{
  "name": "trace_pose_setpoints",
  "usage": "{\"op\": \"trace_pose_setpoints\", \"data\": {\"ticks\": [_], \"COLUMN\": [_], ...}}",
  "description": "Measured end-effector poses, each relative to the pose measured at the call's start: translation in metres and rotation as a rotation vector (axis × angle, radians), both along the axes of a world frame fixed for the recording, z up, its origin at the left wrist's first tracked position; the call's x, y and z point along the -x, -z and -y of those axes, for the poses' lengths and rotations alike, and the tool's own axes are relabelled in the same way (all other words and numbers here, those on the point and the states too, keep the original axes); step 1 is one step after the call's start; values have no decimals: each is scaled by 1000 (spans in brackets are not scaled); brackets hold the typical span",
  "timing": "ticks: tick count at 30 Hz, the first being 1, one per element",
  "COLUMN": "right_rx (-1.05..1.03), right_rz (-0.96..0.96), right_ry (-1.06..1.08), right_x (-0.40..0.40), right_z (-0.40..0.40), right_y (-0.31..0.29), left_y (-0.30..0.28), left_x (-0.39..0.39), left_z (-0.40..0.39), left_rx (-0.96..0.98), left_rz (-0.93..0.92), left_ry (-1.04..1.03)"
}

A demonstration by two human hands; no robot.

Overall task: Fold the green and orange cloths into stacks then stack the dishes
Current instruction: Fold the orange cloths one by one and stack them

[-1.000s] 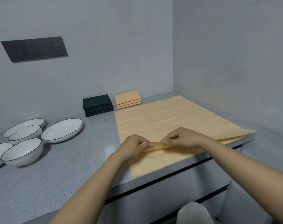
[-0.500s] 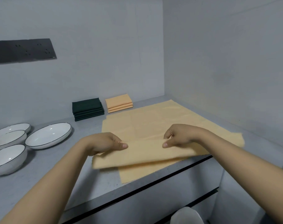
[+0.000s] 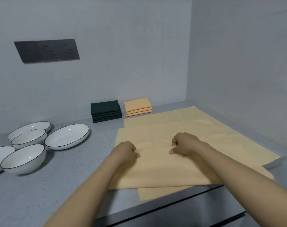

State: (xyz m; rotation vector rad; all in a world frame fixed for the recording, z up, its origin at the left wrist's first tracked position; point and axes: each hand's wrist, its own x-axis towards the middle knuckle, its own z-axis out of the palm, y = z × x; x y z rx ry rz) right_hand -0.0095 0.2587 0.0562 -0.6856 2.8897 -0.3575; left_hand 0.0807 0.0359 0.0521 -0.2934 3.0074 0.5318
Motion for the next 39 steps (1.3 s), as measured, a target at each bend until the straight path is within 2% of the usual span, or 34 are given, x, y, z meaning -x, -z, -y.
{"op": "trace_pose_setpoints", "data": {"ticks": [4, 9, 12, 15, 19, 28, 39], "right_rx": [83, 214, 236, 262, 355, 331, 291], "right_rz": [-62, -67, -95, -160, -225, -232, -346], "right_ry": [72, 61, 43, 57, 91, 93, 106], "right_x": [16, 26, 30, 30, 28, 32, 27], "right_z": [10, 18, 16, 16, 16, 23, 25], "right_y": [10, 28, 39, 53, 62, 61, 70], "left_y": [9, 23, 33, 46, 58, 56, 52], "left_x": [15, 30, 33, 30, 24, 20, 29], "left_z": [-4, -5, -11, -16, -30, -53, -65], "left_rx": [155, 368, 432, 411, 201, 79, 158], "left_rz": [-120, -79, -83, -200, -373, -115, 12], "left_ry": [-69, -110, -144, -165, -53, 24, -12]}}
